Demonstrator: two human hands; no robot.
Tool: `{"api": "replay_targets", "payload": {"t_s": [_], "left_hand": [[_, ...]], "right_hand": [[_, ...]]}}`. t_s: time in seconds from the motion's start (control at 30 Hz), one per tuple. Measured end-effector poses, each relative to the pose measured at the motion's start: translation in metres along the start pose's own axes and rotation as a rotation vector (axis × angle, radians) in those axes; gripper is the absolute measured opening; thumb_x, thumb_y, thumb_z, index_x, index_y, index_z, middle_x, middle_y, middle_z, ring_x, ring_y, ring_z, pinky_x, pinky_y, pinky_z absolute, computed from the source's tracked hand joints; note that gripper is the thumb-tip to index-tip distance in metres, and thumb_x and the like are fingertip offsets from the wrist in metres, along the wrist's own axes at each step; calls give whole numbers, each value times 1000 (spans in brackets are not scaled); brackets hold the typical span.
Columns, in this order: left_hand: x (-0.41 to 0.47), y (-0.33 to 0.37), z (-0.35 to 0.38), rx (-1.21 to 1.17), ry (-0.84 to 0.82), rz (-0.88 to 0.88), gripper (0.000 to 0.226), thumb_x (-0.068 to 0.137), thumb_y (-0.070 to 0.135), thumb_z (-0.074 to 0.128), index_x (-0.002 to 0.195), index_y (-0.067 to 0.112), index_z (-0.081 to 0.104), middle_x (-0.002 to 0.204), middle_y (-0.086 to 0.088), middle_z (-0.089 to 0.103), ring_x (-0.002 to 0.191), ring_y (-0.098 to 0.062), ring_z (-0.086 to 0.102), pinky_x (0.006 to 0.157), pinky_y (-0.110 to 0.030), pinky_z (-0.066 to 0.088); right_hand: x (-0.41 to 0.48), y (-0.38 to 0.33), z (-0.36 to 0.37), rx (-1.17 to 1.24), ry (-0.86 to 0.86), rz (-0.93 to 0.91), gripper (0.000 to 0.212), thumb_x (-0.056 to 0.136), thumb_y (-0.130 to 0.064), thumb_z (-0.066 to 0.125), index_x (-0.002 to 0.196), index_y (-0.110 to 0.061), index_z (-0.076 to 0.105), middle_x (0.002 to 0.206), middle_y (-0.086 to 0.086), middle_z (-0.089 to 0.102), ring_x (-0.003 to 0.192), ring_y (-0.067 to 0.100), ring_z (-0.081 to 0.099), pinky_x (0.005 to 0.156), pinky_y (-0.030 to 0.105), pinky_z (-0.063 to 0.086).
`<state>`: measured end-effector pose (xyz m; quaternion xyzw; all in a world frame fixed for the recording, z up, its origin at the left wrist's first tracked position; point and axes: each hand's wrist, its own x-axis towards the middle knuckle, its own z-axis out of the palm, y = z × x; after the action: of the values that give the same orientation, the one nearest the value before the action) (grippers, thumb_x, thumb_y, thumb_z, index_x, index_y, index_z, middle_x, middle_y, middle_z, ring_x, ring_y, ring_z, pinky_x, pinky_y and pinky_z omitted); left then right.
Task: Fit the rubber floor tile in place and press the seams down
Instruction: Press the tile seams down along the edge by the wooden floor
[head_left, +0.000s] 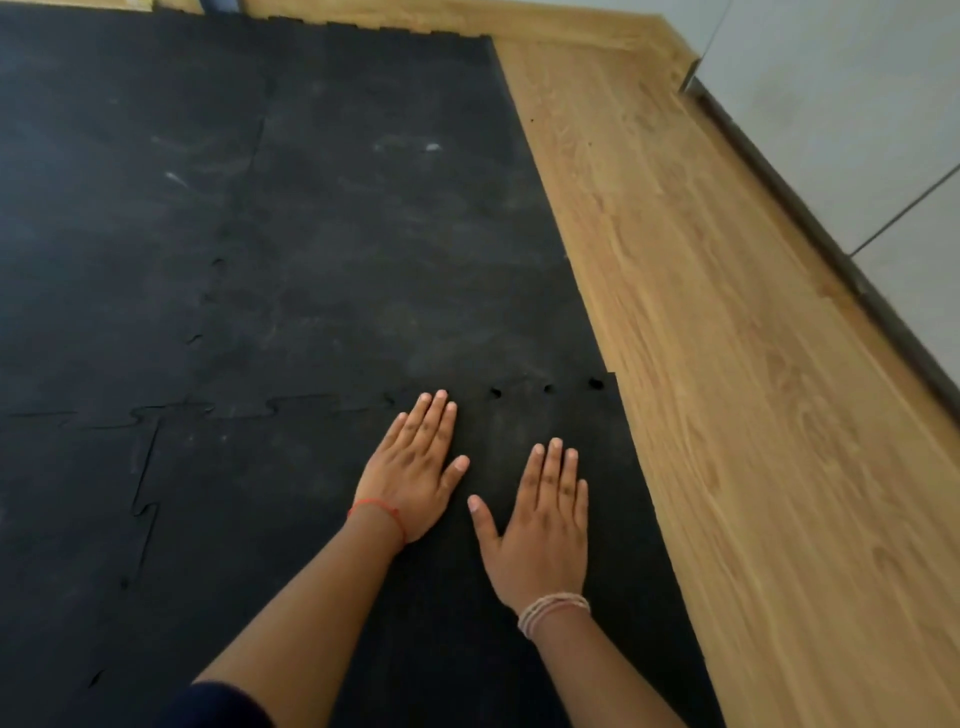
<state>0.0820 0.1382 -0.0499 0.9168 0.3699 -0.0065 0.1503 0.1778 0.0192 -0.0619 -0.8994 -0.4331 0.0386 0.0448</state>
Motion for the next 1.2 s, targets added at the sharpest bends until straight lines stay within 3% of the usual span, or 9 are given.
{"api": "replay_targets", "payload": {"t_s": [0.13, 0.3, 0.43, 0.5, 0.63, 0.8, 1.03, 1.13, 1.2], "left_hand": [[6, -1, 6, 32, -30, -6, 72, 73, 53, -18, 138, 21, -20, 146, 5, -27, 134, -10, -26, 110, -27, -14], [6, 0, 2, 53, -69, -4, 72, 74, 53, -17, 138, 22, -21, 148, 5, -25, 135, -10, -25, 110, -27, -13], [5, -1, 0, 48, -62, -5, 73, 71, 55, -16, 136, 21, -20, 150, 3, -21, 134, -9, -24, 110, -26, -13], [11, 7, -1, 49, -44, 3, 74, 75, 56, -12, 138, 18, -18, 149, 2, -22, 132, -8, -25, 109, -26, -14], [30, 55, 1, 14, -78, 95, 60, 95, 45, 7, 142, 15, -16, 149, 1, -25, 130, -6, -27, 109, -27, -15], [50, 68, 16, 26, -19, 28, 77, 70, 58, -27, 135, 17, -24, 142, 3, -31, 130, -9, -29, 107, -28, -18], [49, 69, 14, 26, -57, 10, 77, 70, 58, -22, 136, 19, -23, 144, 5, -29, 132, -10, -29, 108, -27, -17], [51, 70, 12, 21, -38, 14, 74, 71, 56, -19, 136, 20, -22, 143, 5, -28, 132, -9, -28, 108, -27, -16], [51, 71, 12, 35, -24, 23, 71, 76, 56, -15, 135, 19, -21, 143, 4, -27, 131, -8, -27, 109, -27, -15]], "right_hand": [[4, 2, 3, -25, 25, 2, 86, 87, -66, 13, 138, 0, 31, 146, 20, 30, 136, 33, 27, 108, 44, 13], [3, -1, -4, 0, -79, 15, 87, 83, -67, 23, 140, -2, 23, 149, 19, 22, 138, 31, 19, 110, 46, 16], [10, 9, -12, 37, -134, -100, 93, 73, -72, 2, 139, -8, -11, 152, 13, -12, 138, 25, -15, 111, 40, -8], [21, 32, -19, 64, -182, -128, 92, 68, -73, -8, 135, -12, -22, 151, 9, -22, 133, 19, -27, 110, 36, -12], [42, 76, -21, -51, -114, -46, 104, 63, -82, -17, 138, -9, -21, 149, 11, -24, 137, 25, -23, 115, 43, -3], [50, 73, -13, -15, -48, -67, 99, 80, -77, 9, 142, 0, 19, 151, 19, 19, 139, 31, 17, 108, 42, 13], [52, 73, -15, 9, -110, -58, 99, 80, -76, 15, 138, 2, 31, 147, 20, 30, 136, 31, 28, 104, 42, 17], [55, 74, -16, 25, -85, -64, 100, 79, -77, 11, 141, 0, 23, 150, 19, 23, 138, 31, 21, 109, 41, 13], [53, 75, -18, -7, -88, -105, 101, 75, -80, 1, 142, -4, -3, 153, 16, -4, 142, 27, -3, 115, 39, -1]]}}
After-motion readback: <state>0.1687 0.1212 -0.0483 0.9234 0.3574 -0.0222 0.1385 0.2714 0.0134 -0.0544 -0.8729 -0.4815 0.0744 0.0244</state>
